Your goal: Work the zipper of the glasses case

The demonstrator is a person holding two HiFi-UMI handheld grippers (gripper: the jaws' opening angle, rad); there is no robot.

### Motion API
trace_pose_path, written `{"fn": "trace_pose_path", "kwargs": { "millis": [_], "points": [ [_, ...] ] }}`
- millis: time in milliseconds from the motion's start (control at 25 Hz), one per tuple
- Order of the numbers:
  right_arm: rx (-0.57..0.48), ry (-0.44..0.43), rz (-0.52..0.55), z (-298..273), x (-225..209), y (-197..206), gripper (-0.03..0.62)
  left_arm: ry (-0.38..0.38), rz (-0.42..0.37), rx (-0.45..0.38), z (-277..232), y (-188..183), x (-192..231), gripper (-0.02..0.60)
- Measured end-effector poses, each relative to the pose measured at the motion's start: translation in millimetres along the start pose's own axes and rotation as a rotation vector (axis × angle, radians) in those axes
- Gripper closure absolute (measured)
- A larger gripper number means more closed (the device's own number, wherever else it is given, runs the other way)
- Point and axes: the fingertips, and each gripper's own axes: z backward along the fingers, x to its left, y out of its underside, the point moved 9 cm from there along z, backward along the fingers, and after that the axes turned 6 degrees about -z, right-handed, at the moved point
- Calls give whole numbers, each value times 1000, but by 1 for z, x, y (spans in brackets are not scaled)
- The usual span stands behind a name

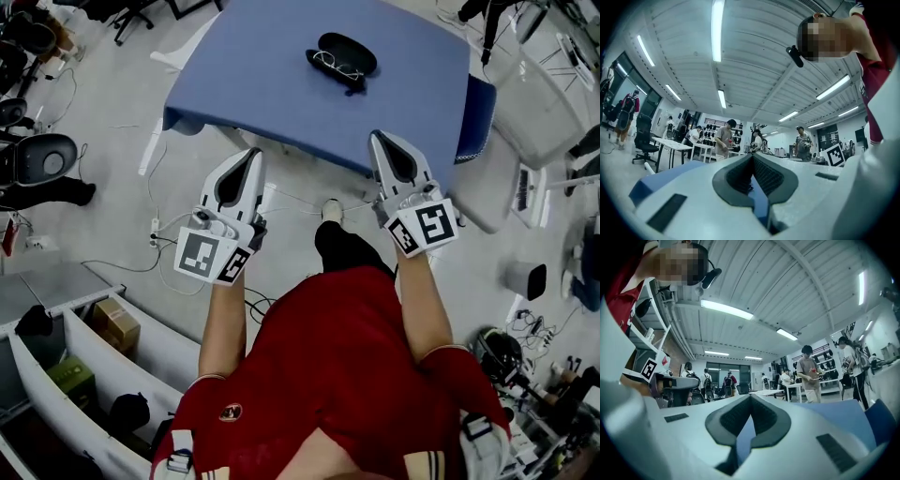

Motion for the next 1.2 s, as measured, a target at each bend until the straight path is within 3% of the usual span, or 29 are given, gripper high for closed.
{"fn": "trace_pose_path", "kwargs": {
  "millis": [640, 1200],
  "points": [
    [76, -8, -22, -96, -126, 10, 600, 68, -49, 109, -182, 23, 67, 574],
    [128, 4, -25, -133, -149, 14, 600, 174, -113, 170, -263, 36, 105, 574]
  ]
}}
